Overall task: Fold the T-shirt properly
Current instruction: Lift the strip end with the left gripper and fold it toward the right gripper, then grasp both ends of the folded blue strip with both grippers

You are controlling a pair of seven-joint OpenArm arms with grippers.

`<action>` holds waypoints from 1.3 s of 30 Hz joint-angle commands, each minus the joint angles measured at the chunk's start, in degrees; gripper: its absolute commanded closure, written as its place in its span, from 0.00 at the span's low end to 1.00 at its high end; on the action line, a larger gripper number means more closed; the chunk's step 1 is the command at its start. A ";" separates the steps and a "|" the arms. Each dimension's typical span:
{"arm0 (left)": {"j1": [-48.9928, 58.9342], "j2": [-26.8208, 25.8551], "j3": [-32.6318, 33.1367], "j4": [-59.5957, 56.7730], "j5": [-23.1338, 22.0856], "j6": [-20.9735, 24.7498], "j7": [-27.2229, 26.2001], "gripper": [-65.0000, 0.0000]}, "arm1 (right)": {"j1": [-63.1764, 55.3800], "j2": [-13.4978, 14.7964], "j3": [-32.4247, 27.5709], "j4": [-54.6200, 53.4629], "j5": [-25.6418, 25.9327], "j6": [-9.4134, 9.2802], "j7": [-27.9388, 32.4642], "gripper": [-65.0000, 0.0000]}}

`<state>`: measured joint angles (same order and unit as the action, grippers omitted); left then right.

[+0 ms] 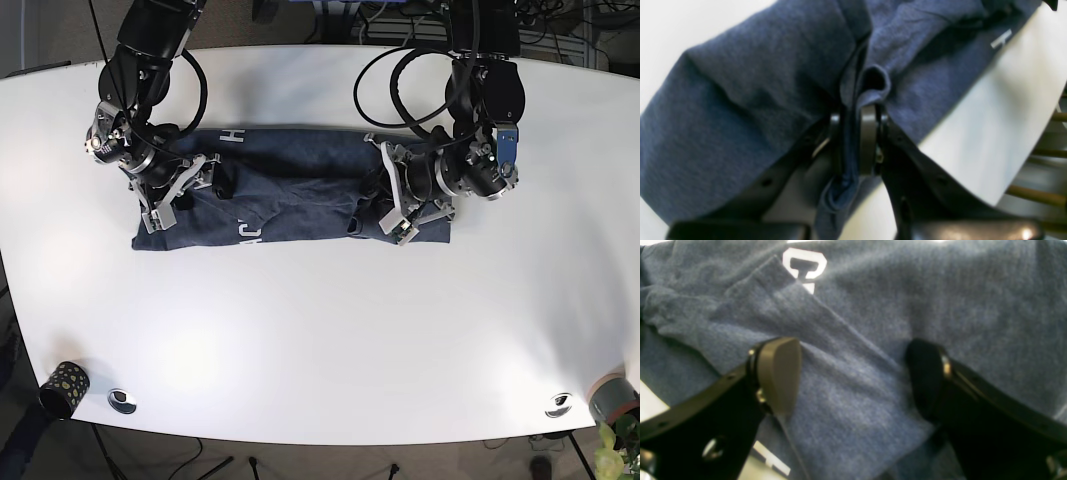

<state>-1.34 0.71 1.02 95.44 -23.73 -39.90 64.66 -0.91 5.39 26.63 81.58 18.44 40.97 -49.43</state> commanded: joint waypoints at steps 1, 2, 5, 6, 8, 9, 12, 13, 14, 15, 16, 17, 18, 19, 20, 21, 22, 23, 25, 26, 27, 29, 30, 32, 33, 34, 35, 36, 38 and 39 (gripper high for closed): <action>-0.99 0.39 1.31 0.17 -1.20 0.03 -1.50 0.93 | -0.54 -0.16 -0.22 -0.66 -3.36 -0.97 -4.94 0.25; -0.99 0.39 1.66 0.17 -1.20 0.03 -1.50 0.93 | -0.54 -0.16 -0.22 -0.66 -3.36 -0.97 -4.94 0.25; -1.07 0.39 2.54 0.17 -1.11 0.03 -1.50 0.84 | -0.54 -0.16 -0.22 -0.66 -3.36 -0.97 -4.94 0.25; -1.16 0.39 3.25 0.17 -1.11 0.03 -1.50 0.76 | -0.54 -0.16 -0.22 -0.66 -3.36 -0.97 -4.94 0.25; -1.16 0.39 4.74 0.25 -1.11 0.03 -1.50 0.60 | -0.54 -0.16 -0.22 -0.66 -3.36 -0.97 -4.94 0.25; -1.25 0.39 5.53 0.52 -1.11 0.03 -1.50 0.53 | -0.54 -0.16 -0.22 -0.66 -3.36 -0.97 -4.94 0.25; -1.95 0.39 7.47 0.61 -1.11 0.91 -1.50 0.43 | -0.54 -0.16 -0.22 -0.66 -3.36 -0.97 -4.94 0.25; -2.39 0.39 8.17 0.61 -1.20 2.23 -1.50 0.43 | -0.54 -0.16 -0.22 -0.66 -3.36 -0.97 -4.94 0.25; -2.74 0.39 8.96 0.61 -1.37 3.55 -1.50 0.43 | -0.54 -0.16 -0.22 -0.66 -3.36 -0.97 -4.94 0.25; -3.10 0.39 10.19 0.69 -1.55 4.78 -1.50 0.43 | -0.54 -0.16 -0.22 -0.66 -3.36 -0.97 -4.94 0.25; -3.45 0.39 11.42 0.69 -1.55 5.75 -1.50 0.43 | -0.54 -0.16 -0.22 -0.66 -3.36 -0.97 -4.94 0.25; -3.89 0.39 12.57 1.22 -1.55 6.27 -1.50 0.43 | -0.54 -0.16 -0.22 -0.66 -3.36 -0.97 -4.94 0.25; -4.15 0.39 13.62 1.84 -1.55 6.36 -1.50 0.43 | -0.54 -0.16 -0.22 -0.66 -3.36 -0.97 -4.94 0.25; -4.33 0.39 14.59 3.07 -1.55 6.10 -1.50 0.43 | -0.54 -0.16 -0.22 -0.66 -3.36 -0.97 -4.94 0.25; -4.41 0.39 15.29 4.56 -1.55 6.10 -1.50 0.43 | -0.54 -0.16 -0.22 -0.66 -3.36 -0.97 -4.94 0.25; -4.59 0.39 15.47 5.62 -1.55 6.10 -1.50 0.43 | -0.54 -0.16 -0.22 -0.66 -3.36 -0.97 -4.94 0.25; -4.68 0.39 15.56 6.58 -1.55 6.10 -1.50 0.43 | -0.54 -0.16 -0.22 -0.66 -3.36 -0.97 -5.03 0.25; -4.68 0.39 15.47 7.55 -1.46 6.10 -1.50 0.43 | -0.54 -0.16 -0.22 -0.39 -3.36 -0.97 -5.03 0.25; -4.77 0.21 14.85 8.61 -1.20 6.10 -1.59 0.43 | -0.46 -0.16 -0.22 -0.22 -3.27 -0.97 -5.30 0.25; -4.77 0.12 13.62 8.69 -1.11 6.10 -1.59 0.43 | -0.37 -0.16 -0.22 -0.13 -3.27 -0.97 -5.38 0.25; -4.77 0.04 11.86 8.78 -0.76 6.10 -1.59 0.43 | -0.37 -0.16 -0.13 -0.04 -3.18 -0.97 -5.38 0.25; -4.50 -0.05 8.35 9.05 0.03 6.10 -1.59 0.43 | -0.28 0.02 0.05 1.36 -1.78 -0.97 -5.47 0.25; -4.41 -0.40 6.68 9.05 0.30 6.10 -1.59 0.43 | -0.28 0.19 0.14 2.42 -0.55 -0.97 -5.74 0.25; -4.24 -2.42 4.39 9.22 0.21 6.10 -1.59 0.43 | -0.37 0.37 0.22 4.62 2.35 -0.97 -7.67 0.25; -4.24 -3.66 2.90 9.75 0.39 6.10 -1.67 0.43 | -0.37 0.81 0.31 6.02 4.20 -0.97 -9.34 0.25; -4.24 -4.27 2.19 10.01 0.39 6.10 -1.67 0.43 | -0.37 1.25 0.31 6.99 5.43 -0.97 -10.22 0.25; -3.89 -4.97 1.23 10.28 0.39 6.10 -1.67 0.43 | -0.37 1.69 0.49 8.22 6.93 -0.97 -11.10 0.25; -2.92 -5.94 0.08 10.45 0.39 6.10 -1.67 0.43 | -0.37 2.04 1.37 9.45 9.39 -0.97 -12.15 0.25; -1.86 -7.35 -1.85 10.72 0.12 6.10 -1.85 0.43 | -0.28 2.30 3.57 10.77 12.99 -0.97 -13.91 0.25; -1.16 -8.05 -2.64 10.72 0.03 6.10 -2.20 0.43 | -0.10 2.39 4.97 11.39 14.84 -0.97 -15.14 0.25</action>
<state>-2.44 -6.79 -1.23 105.06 -22.41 -33.65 63.66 -2.24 6.46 29.93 90.65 30.22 39.99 -64.77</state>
